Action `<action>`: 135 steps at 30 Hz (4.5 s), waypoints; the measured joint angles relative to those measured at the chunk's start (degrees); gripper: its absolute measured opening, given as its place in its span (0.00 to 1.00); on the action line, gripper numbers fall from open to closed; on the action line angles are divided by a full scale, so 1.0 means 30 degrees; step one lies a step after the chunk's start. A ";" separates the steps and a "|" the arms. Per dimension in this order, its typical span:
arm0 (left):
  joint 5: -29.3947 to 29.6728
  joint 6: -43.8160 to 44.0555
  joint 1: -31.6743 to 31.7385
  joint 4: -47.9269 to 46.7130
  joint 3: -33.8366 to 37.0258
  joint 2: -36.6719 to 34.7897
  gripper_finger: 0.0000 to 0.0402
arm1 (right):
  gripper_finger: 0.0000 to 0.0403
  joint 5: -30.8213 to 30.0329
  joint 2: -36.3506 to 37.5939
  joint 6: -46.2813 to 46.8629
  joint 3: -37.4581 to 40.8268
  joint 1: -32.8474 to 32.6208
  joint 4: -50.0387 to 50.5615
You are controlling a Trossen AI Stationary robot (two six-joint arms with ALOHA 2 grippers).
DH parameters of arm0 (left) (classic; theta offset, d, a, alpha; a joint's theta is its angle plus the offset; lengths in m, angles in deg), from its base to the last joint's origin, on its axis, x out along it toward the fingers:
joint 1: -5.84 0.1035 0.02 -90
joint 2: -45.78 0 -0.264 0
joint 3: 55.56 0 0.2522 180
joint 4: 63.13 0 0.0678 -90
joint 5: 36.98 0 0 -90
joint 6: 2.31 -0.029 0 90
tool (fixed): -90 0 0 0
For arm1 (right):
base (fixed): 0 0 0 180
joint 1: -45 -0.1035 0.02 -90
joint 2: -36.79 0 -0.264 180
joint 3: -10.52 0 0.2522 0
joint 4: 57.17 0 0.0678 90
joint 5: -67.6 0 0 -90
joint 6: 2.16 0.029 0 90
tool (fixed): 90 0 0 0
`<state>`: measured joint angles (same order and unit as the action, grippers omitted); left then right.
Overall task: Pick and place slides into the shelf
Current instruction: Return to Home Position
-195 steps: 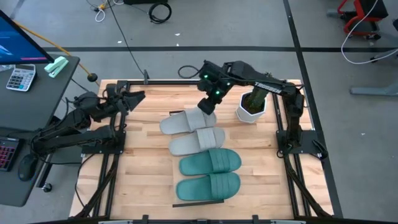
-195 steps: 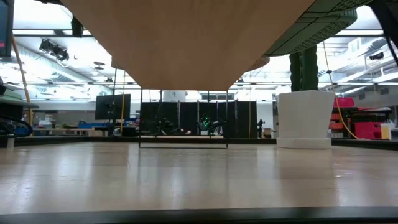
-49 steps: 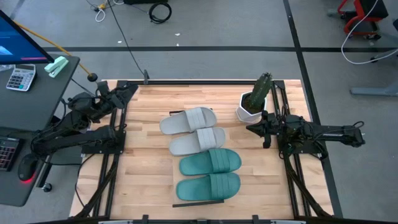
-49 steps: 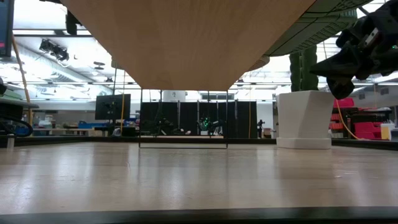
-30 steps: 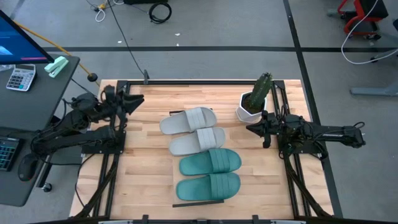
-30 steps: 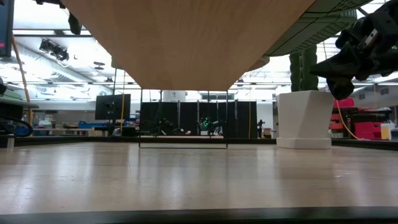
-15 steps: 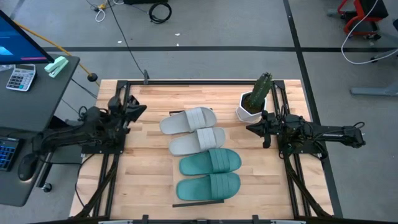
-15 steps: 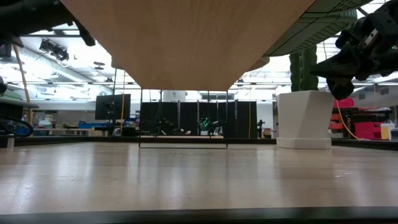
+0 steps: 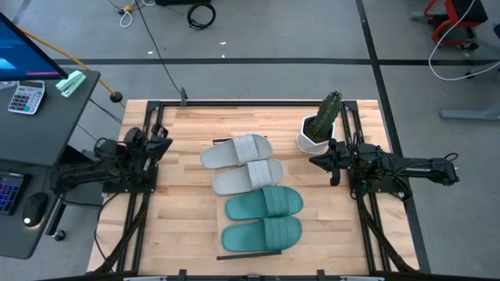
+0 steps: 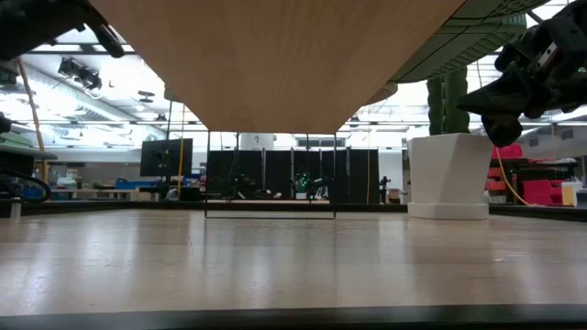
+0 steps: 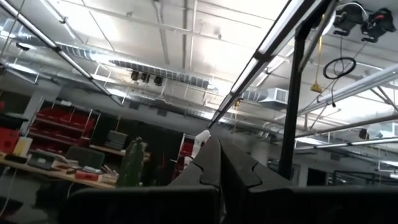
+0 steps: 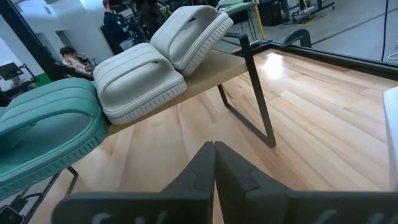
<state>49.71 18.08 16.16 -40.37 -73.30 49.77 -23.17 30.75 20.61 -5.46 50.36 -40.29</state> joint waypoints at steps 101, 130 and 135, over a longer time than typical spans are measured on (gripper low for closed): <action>0.2536 -0.6518 -0.3180 -1.1216 0.1195 -0.0715 0.07 | 0.04 0.0000 -0.0005 0.0000 0.0007 -0.0002 0.0000; 0.2528 -0.6524 -0.3173 -1.1204 0.1195 -0.0710 0.05 | 0.04 0.0000 -0.0007 0.0001 0.0007 -0.0006 0.0000; 0.2528 -0.6524 -0.3176 -1.1202 0.1195 -0.0712 0.05 | 0.04 0.0000 -0.0001 0.0007 0.0007 0.0000 0.0000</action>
<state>57.29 -1.50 6.63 -73.97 -69.72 47.63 -23.17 30.75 20.63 -5.44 50.36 -40.29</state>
